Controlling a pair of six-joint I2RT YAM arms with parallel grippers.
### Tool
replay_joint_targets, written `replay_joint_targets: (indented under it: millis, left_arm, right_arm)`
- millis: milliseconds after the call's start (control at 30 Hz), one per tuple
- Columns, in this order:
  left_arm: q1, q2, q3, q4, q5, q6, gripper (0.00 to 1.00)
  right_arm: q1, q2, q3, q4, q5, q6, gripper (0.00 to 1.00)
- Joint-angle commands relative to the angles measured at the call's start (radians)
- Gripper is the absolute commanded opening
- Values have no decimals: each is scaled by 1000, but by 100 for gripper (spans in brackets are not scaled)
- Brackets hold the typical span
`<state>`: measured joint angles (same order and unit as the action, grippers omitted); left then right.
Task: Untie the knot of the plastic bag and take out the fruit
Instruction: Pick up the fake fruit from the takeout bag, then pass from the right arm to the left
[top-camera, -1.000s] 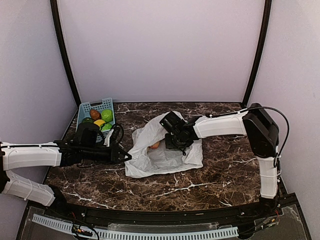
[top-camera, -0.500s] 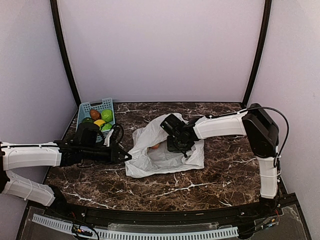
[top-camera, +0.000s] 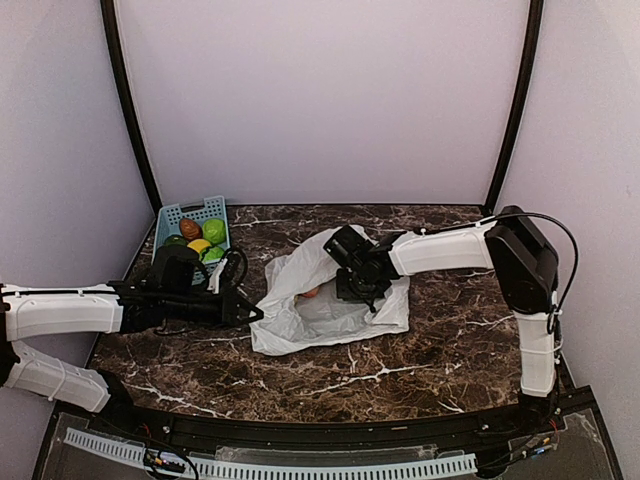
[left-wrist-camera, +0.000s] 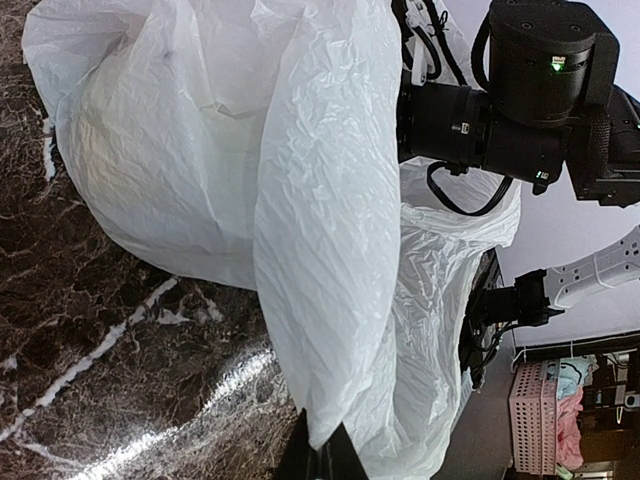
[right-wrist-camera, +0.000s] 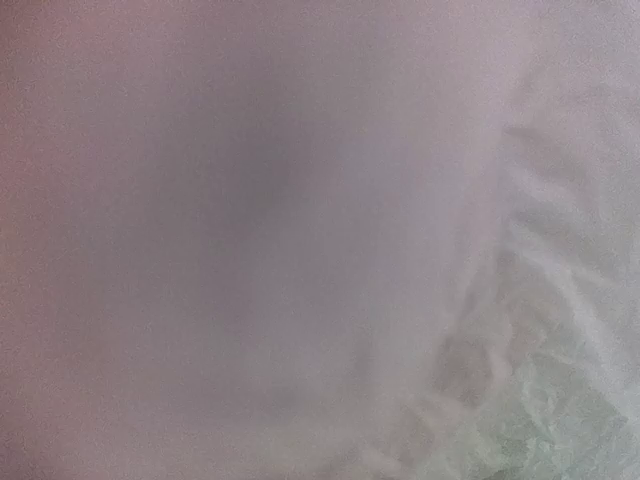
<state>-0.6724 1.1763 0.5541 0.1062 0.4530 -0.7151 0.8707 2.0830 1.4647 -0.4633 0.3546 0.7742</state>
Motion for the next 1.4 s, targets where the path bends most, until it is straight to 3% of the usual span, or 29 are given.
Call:
replay_joint_targets:
  millis: [0,300,533,633,700,767,900,1067,1367]
  left_arm:
    - [-4,-16,-20,8,12,3,1]
    - [-3,-19,-22,8,6,5,1]
    - [-4,-39,2,-13,2,10,3]
    - [-4,-60,17,-40,-18,20,18]
    - [-3,-71,32,-64,-30,33,43]
    - [-3,-80,51,-92,-42,51,59]
    - [-4,-101,94,-183,-71,103,76]
    - [-4,-138,140,-313,-142,169,83]
    - [-4,-227,223,-474,-249,312,85]
  right_arm:
    - [-15,19,15,13,-5,14,22]
    - [-15,-10,-4,24,-7,12,2]
    - [-12,-158,-106,114,-103,-85,1]
    - [-10,-229,-157,132,-168,-110,1]
    - [-11,-270,-190,134,-223,-118,1]
    - [-9,-301,-215,135,-280,-128,1]
    - [6,-343,-239,138,-391,-160,1]
    - [61,-367,-214,129,-468,-226,1]
    - [125,-445,-168,94,-558,-296,1]
